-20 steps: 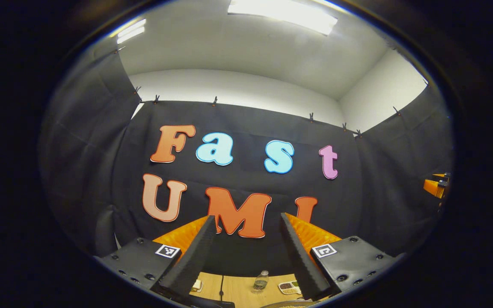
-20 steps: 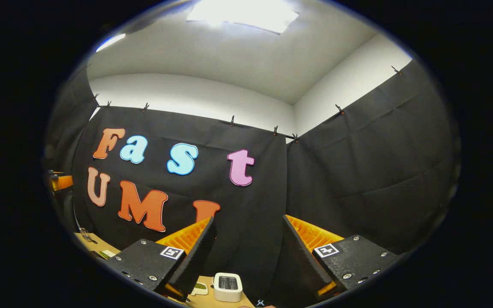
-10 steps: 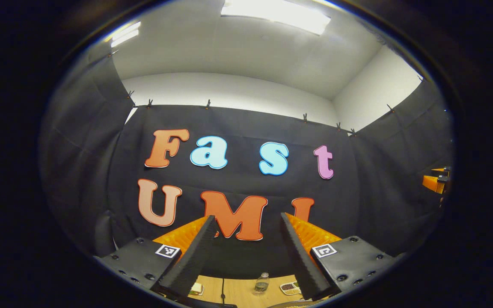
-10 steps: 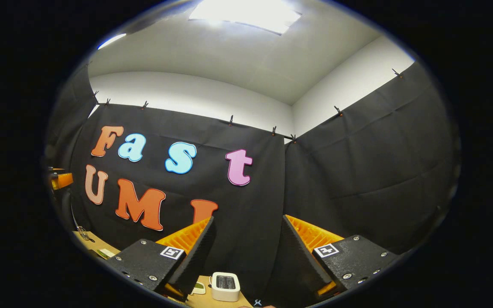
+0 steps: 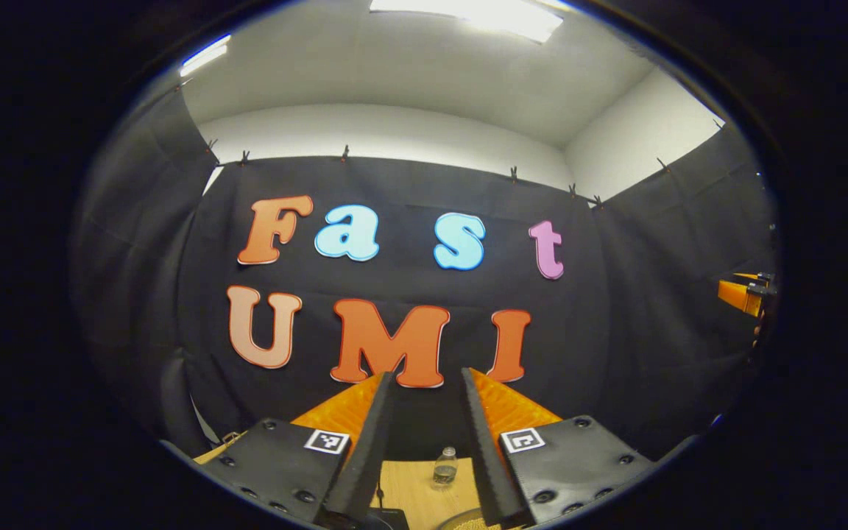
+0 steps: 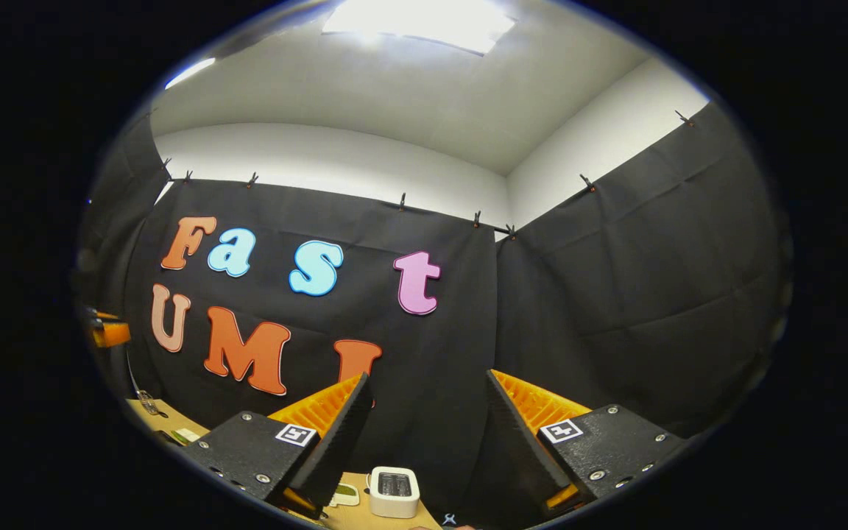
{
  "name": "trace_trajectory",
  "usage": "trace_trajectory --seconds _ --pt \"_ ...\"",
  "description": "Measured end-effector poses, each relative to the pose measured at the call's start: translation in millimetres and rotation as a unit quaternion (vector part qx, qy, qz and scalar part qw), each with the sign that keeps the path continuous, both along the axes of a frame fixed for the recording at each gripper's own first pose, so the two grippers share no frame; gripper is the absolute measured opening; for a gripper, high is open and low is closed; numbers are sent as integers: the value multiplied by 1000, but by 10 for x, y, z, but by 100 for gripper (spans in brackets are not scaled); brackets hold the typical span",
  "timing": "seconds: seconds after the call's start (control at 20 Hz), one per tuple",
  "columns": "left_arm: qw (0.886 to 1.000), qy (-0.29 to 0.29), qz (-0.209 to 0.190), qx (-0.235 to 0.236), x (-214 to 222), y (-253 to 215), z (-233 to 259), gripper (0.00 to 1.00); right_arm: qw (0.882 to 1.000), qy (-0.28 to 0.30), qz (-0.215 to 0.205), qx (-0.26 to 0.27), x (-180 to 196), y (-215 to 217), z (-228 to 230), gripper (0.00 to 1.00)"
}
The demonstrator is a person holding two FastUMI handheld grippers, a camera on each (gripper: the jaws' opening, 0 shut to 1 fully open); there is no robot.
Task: First push the handle of the pot to place it horizontally, then grasp the pot with both hands and set it on the induction cooktop.
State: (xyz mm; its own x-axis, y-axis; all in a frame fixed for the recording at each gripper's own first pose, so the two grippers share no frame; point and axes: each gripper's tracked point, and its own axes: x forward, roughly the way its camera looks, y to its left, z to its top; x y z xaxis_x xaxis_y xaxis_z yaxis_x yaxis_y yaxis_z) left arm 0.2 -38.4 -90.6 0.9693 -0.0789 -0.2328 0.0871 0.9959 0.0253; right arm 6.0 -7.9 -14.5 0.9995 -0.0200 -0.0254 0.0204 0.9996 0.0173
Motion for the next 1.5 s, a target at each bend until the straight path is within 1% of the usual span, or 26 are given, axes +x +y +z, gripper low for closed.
trace_trajectory --seconds 0.1,0.15,0.2,0.25,0.3,0.35,0.4,0.6,0.8,0.95,1.1,1.25,1.4,1.45,1.5 --pt "998 57 -1 9 -72 -65 -391 29 1000 4 4 3 13 -20 -50 95" --pt "996 93 -8 14 -133 -124 -619 5 1000 5 7 4 16 -31 -71 95" --pt "990 139 -26 13 -225 -240 -880 8 1000 6 9 4 26 -38 -86 95" --pt "981 189 -39 16 -388 -342 -1137 8 1000 7 12 4 18 -52 -104 95" --pt "970 237 -45 21 -579 -394 -1409 8 1000 8 15 4 28 -54 -119 95" --pt "956 286 -52 27 -797 -435 -1653 8 1000 8 17 4 29 -77 -140 95" --pt "948 312 -53 30 -891 -456 -1871 8 1000 9 19 3 27 -99 -157 95" --pt "910 412 -41 31 -1360 -503 -2312 7 1000 14 26 9 19 -202 -215 95" --pt "872 488 -24 16 -1814 -604 -2607 8 999 17 32 16 -4 -288 -300 95" --pt "842 540 -8 3 -2195 -700 -2862 7 999 25 35 19 -40 -389 -390 95" --pt "814 581 12 -11 -2506 -775 -3047 8 998 34 40 26 -117 -490 -497 95" --pt "786 617 42 -24 -2767 -792 -3188 8 998 47 42 26 -192 -604 -621 95" --pt "757 646 75 -59 -2998 -824 -3331 8 997 53 40 27 -237 -685 -699 95" --pt "749 652 84 -75 -3033 -840 -3363 5 997 55 38 27 -249 -714 -720 95" --pt "742 659 93 -86 -3084 -827 -3401 8 997 56 36 29 -261 -737 -737 95"
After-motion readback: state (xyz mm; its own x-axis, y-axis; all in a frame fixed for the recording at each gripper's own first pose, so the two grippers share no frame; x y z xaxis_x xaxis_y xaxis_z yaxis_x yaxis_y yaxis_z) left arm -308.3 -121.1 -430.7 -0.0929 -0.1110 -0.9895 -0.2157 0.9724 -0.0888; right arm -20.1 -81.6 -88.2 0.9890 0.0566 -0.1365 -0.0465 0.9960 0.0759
